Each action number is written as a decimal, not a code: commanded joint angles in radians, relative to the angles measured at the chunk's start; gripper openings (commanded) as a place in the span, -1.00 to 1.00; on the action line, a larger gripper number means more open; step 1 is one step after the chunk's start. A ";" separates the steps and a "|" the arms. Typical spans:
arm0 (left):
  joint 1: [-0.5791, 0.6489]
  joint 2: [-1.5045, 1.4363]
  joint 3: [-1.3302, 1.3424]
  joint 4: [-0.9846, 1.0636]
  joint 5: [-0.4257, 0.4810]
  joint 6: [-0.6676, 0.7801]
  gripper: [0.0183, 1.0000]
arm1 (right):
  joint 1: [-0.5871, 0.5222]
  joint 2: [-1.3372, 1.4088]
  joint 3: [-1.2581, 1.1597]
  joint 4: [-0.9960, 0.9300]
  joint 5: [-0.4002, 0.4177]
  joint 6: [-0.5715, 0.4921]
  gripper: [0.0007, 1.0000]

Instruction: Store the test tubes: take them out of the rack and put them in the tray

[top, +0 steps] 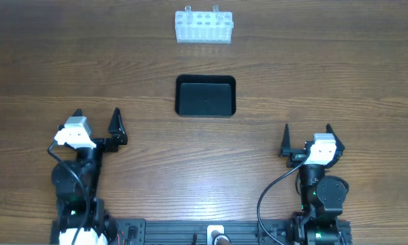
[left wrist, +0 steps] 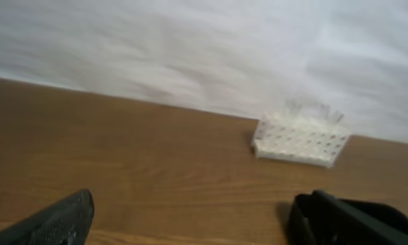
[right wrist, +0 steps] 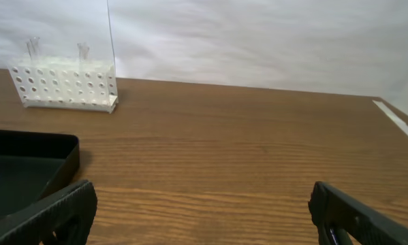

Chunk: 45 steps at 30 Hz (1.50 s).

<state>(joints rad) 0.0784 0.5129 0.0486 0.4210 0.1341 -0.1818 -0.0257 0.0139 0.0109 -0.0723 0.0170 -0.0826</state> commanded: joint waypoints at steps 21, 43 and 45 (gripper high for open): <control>-0.387 0.964 0.520 0.375 -0.242 0.074 1.00 | -0.003 -0.008 -0.006 -0.002 -0.002 -0.001 0.99; -0.483 1.593 1.162 0.402 -0.286 0.062 1.00 | -0.003 -0.008 -0.006 -0.002 -0.002 -0.001 0.98; -0.491 1.620 1.190 0.401 -0.294 0.062 1.00 | -0.003 -0.008 -0.006 -0.002 -0.002 -0.001 0.98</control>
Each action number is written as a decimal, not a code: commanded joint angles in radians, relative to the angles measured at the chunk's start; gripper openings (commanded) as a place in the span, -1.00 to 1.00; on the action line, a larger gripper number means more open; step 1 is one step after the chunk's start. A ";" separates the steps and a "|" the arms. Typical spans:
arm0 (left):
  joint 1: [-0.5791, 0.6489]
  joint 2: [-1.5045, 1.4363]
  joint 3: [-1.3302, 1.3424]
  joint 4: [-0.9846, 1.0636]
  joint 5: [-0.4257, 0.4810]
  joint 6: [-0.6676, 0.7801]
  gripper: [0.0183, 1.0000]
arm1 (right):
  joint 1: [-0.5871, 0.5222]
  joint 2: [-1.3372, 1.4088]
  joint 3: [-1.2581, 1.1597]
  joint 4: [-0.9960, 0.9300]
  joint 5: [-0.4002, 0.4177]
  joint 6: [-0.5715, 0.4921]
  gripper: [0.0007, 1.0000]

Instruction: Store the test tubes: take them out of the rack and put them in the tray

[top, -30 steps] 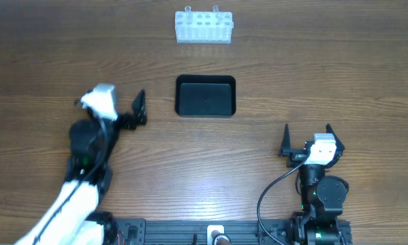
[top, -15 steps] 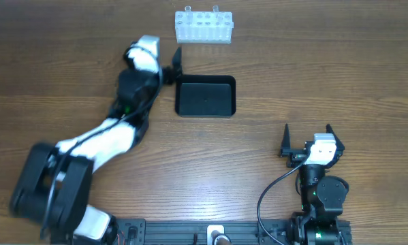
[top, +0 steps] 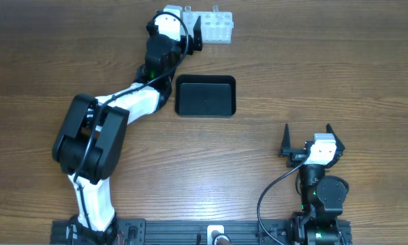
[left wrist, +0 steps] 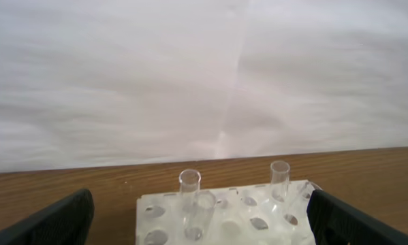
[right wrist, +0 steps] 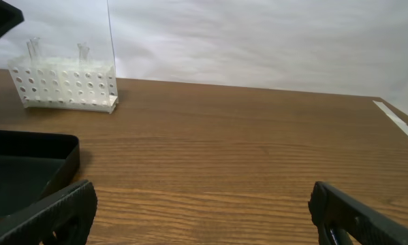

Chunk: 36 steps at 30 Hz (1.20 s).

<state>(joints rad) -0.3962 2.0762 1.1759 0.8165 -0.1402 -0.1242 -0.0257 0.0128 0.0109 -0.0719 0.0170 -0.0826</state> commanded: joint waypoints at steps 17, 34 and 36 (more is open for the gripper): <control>-0.077 0.191 0.171 -0.010 -0.235 0.095 1.00 | -0.003 -0.007 -0.006 -0.003 -0.002 -0.001 0.99; -0.077 0.196 0.221 -0.052 -0.341 0.121 1.00 | -0.003 -0.007 -0.006 -0.003 -0.002 -0.001 0.98; -0.077 0.196 0.232 -0.069 -0.352 0.121 0.99 | -0.003 -0.007 -0.006 -0.003 -0.002 -0.001 0.98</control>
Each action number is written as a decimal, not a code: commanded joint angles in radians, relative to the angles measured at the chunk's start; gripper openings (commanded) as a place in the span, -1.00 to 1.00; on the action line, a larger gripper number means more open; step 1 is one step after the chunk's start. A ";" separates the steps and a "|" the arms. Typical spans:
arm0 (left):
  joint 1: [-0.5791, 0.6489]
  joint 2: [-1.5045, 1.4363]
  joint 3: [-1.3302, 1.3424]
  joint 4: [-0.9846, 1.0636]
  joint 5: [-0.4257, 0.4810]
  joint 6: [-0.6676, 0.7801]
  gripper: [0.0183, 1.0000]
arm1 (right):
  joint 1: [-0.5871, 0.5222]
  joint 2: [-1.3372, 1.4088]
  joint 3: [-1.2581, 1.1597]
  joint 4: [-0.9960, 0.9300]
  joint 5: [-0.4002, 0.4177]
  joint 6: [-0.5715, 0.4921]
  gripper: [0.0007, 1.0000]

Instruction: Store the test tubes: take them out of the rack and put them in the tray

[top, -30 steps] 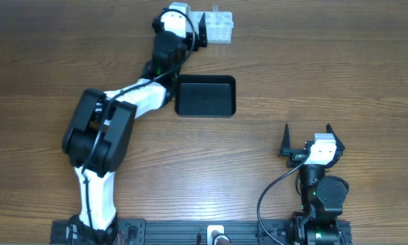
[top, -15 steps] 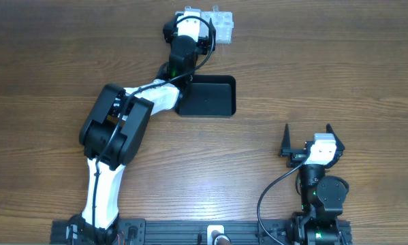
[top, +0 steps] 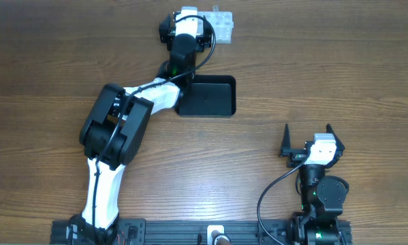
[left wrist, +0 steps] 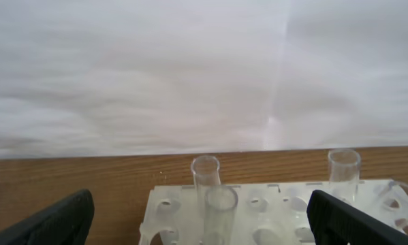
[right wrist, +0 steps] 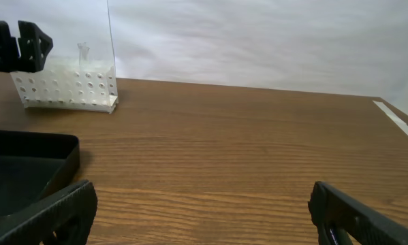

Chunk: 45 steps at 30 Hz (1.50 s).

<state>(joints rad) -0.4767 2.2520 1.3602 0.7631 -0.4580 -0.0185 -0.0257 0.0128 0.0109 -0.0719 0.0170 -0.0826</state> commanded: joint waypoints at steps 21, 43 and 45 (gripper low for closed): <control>0.010 0.084 0.048 0.050 -0.038 0.007 0.76 | -0.003 -0.007 -0.006 -0.003 -0.002 -0.001 0.98; 0.010 0.084 0.048 0.058 -0.038 0.007 0.11 | -0.003 -0.007 -0.006 -0.003 -0.002 -0.001 0.99; 0.010 0.084 0.048 0.064 -0.038 0.007 0.07 | -0.003 -0.007 -0.006 -0.003 -0.002 -0.001 0.98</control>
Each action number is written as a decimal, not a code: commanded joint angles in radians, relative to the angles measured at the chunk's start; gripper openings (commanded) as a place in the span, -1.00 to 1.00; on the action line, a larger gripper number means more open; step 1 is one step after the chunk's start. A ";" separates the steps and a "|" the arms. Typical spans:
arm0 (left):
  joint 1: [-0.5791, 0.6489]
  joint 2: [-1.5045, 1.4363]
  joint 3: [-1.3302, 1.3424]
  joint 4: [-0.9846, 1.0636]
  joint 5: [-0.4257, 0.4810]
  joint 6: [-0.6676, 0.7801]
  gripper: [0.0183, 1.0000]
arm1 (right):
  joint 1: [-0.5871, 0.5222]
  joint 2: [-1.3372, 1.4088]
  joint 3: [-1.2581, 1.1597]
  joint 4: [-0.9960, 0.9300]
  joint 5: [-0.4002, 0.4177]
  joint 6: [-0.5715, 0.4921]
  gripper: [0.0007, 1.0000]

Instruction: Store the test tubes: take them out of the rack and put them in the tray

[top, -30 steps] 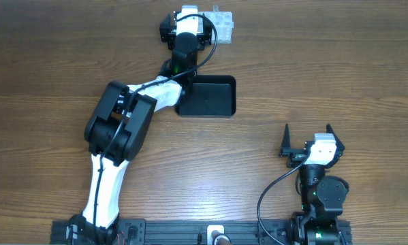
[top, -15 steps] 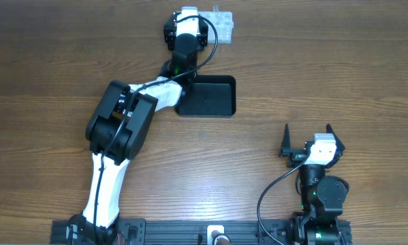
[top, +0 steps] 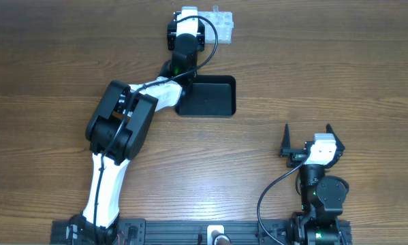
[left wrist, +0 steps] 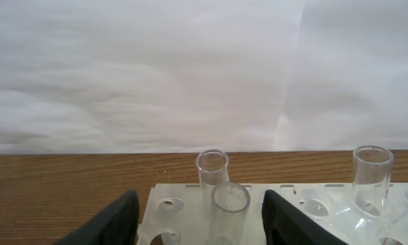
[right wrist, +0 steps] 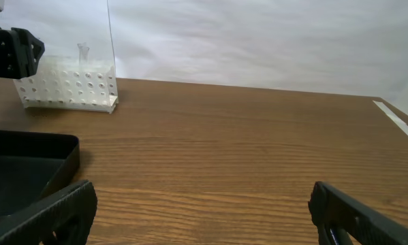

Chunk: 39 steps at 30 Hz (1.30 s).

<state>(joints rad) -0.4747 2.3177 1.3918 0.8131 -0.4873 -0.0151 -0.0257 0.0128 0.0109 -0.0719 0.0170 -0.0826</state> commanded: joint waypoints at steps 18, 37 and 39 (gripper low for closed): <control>0.008 0.018 0.016 0.022 -0.008 0.004 -0.27 | -0.003 -0.007 -0.006 -0.003 -0.002 -0.001 0.98; 0.008 0.018 0.016 0.031 -0.008 0.004 -0.75 | -0.003 -0.007 -0.006 -0.003 -0.002 -0.001 0.99; 0.008 0.018 0.016 0.033 -0.008 0.004 -0.75 | -0.003 -0.007 -0.006 -0.003 -0.002 -0.001 0.98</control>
<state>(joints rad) -0.4747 2.3177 1.3952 0.8421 -0.4877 -0.0151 -0.0257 0.0128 0.0109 -0.0719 0.0170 -0.0822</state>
